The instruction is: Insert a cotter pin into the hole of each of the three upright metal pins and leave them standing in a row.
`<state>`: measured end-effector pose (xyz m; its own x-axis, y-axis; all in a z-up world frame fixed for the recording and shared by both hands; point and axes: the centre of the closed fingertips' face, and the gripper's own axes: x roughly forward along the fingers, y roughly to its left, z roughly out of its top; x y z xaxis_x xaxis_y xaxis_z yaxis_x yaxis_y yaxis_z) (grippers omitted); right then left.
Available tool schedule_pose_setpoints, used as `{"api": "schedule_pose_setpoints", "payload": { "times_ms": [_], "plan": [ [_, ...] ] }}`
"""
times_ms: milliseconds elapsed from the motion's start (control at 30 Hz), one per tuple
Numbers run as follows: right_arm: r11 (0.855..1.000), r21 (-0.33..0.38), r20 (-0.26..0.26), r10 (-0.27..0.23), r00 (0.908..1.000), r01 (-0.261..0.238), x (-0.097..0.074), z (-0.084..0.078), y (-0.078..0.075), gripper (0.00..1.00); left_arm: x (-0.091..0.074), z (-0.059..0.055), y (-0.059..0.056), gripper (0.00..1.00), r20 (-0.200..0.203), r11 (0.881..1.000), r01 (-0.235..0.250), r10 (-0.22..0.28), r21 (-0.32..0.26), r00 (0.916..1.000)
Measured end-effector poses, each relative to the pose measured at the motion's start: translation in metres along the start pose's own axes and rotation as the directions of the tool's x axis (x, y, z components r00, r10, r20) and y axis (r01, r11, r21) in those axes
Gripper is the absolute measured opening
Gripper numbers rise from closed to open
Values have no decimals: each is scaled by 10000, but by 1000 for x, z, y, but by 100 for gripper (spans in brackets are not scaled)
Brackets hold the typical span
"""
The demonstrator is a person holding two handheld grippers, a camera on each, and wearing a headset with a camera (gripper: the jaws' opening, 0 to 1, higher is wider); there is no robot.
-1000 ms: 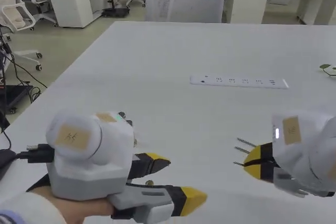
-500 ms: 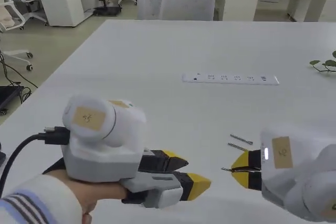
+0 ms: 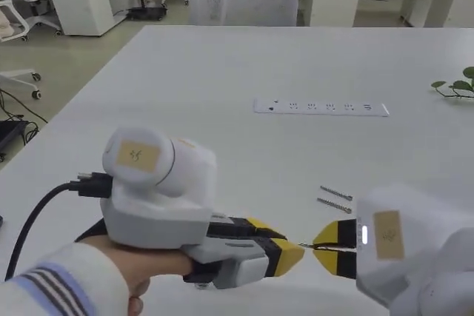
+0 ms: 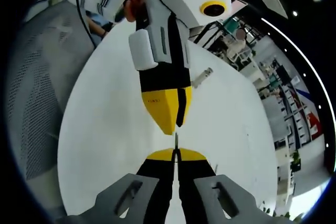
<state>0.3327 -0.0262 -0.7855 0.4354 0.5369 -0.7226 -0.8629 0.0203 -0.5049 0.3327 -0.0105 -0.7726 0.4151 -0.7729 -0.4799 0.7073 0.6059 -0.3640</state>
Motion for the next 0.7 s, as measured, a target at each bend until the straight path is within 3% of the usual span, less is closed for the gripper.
{"api": "schedule_pose_setpoints", "payload": {
  "times_ms": [267, 700],
  "plan": [
    [9999, -55, 172, -87, 9998, 88, -2, 6, 1, 2, 0, 0, -5, 5, 7, 9990, 237, -237, -371, 9997],
    [9999, -126, 368, -48, 9993, 53, -2, 12, 3, 2, 1, 1, -7, 4, -5, 9972, 353, -354, -659, 9994]
  ]
}}
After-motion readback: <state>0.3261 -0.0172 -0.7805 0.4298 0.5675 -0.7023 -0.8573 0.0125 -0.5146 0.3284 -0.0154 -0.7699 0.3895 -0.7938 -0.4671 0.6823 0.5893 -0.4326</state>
